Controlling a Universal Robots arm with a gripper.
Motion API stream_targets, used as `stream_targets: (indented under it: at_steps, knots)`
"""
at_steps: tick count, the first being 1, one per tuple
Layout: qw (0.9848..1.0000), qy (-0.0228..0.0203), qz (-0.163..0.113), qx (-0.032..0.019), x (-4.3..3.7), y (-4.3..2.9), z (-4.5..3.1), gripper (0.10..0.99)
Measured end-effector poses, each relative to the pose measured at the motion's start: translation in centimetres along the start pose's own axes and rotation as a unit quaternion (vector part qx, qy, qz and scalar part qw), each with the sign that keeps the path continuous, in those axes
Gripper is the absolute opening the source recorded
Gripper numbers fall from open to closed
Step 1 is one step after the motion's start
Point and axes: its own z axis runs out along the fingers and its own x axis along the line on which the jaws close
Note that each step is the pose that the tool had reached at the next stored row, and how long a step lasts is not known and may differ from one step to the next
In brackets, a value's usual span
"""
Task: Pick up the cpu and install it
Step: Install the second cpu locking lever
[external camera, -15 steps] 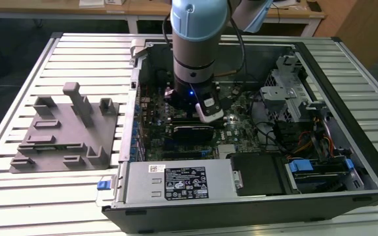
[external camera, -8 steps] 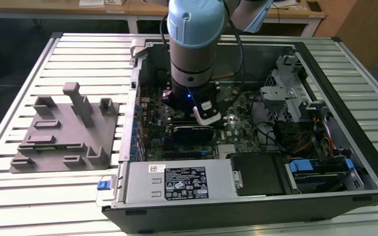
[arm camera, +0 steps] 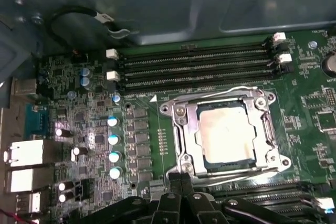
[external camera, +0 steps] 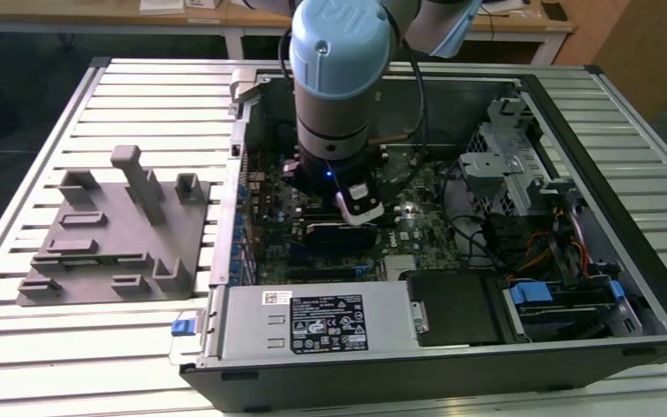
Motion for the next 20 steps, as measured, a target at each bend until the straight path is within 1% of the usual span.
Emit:
stream_targets:
  at_steps: [2,3,4,8,12,14,20]
  knots:
    - [1.0000,0.0010,0.000,-0.0075,0.02,-0.02,0.06,0.106]
    - [0.9999,0.0013,0.000,-0.0101,0.04,-0.03,0.09,0.106]
    - [0.9999,0.0014,0.000,-0.0110,0.05,-0.04,0.15,0.106]
    - [0.9999,0.0015,0.000,-0.0114,0.09,-0.12,0.42,0.106]
    - [0.9999,0.0015,0.000,-0.0113,0.11,-0.12,0.38,0.106]
    - [0.9999,0.0014,0.000,-0.0118,0.11,-0.02,0.10,0.106]
    - [0.9999,0.0014,0.000,-0.0114,0.14,0.41,-1.56,0.106]
